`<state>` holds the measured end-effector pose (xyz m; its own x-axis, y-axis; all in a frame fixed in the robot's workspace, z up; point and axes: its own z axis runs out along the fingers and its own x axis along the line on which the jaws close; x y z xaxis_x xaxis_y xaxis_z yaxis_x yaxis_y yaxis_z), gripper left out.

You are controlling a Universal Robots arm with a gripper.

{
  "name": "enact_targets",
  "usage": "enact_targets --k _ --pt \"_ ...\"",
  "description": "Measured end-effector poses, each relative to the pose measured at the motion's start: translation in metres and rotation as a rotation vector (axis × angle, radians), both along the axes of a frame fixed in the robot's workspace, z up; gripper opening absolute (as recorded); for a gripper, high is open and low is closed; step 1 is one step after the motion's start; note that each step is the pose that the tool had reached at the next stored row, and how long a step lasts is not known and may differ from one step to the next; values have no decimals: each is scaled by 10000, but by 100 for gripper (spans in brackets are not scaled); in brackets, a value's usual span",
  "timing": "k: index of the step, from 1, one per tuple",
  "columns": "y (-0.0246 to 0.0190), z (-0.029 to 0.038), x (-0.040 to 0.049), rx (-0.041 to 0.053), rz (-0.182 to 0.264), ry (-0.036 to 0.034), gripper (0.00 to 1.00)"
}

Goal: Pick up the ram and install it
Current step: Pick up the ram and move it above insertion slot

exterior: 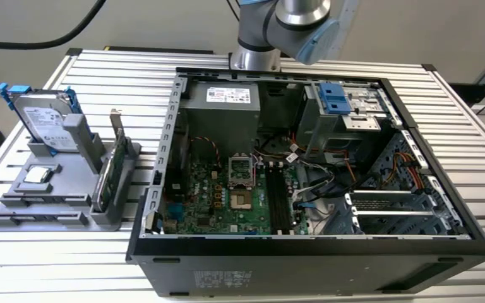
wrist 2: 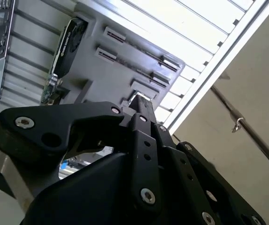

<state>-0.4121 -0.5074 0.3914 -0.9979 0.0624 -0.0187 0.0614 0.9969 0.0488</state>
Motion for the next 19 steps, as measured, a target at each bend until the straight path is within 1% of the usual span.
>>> enact_targets --k 15,16,19 --pt "0 -1 0 1 11 1 0" --pt "0 -1 0 1 12 0 100" --pt "0 -1 0 1 12 0 100"
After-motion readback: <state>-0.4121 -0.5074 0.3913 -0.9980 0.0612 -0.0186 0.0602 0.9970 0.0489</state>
